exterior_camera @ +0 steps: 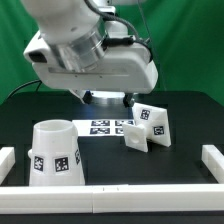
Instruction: Assemble lamp
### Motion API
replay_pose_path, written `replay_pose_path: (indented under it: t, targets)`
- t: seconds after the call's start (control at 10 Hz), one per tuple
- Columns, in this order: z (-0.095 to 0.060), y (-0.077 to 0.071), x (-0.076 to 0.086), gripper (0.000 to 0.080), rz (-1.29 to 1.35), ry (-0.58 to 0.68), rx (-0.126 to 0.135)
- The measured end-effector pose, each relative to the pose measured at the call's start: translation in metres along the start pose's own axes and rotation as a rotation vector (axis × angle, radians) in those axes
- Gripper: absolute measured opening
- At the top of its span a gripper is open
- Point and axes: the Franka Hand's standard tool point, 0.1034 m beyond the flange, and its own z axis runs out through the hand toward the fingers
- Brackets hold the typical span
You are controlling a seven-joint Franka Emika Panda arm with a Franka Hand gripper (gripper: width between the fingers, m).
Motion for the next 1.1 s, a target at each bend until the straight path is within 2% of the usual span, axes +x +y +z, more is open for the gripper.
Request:
replay_pose_path:
  t: [0.2, 0.3, 0.5, 0.6, 0.7, 0.8, 0.9, 1.0, 1.1]
  targets:
    - [0.024, -0.003, -0.006, 0.0698, 0.127, -0.165, 0.041]
    - [0.029, -0.002, -0.006, 0.0698, 0.173, -0.221, 0.05]
    - [0.034, 0.005, -0.006, 0.0698, 0.194, -0.301, 0.044]
    - [0.034, 0.004, -0.003, 0.0698, 0.193, -0.286, 0.044]
    - [0.034, 0.002, -0.004, 0.0698, 0.208, -0.285, 0.067]
    - [0.04, 0.002, -0.007, 0.0698, 0.243, -0.29, 0.113]
    - [0.05, 0.0, -0.015, 0.0698, 0.277, -0.29, 0.141]
    - [0.058, -0.005, -0.024, 0.0698, 0.294, -0.278, 0.132]
    - [0.062, -0.01, -0.03, 0.0698, 0.292, -0.27, 0.104]
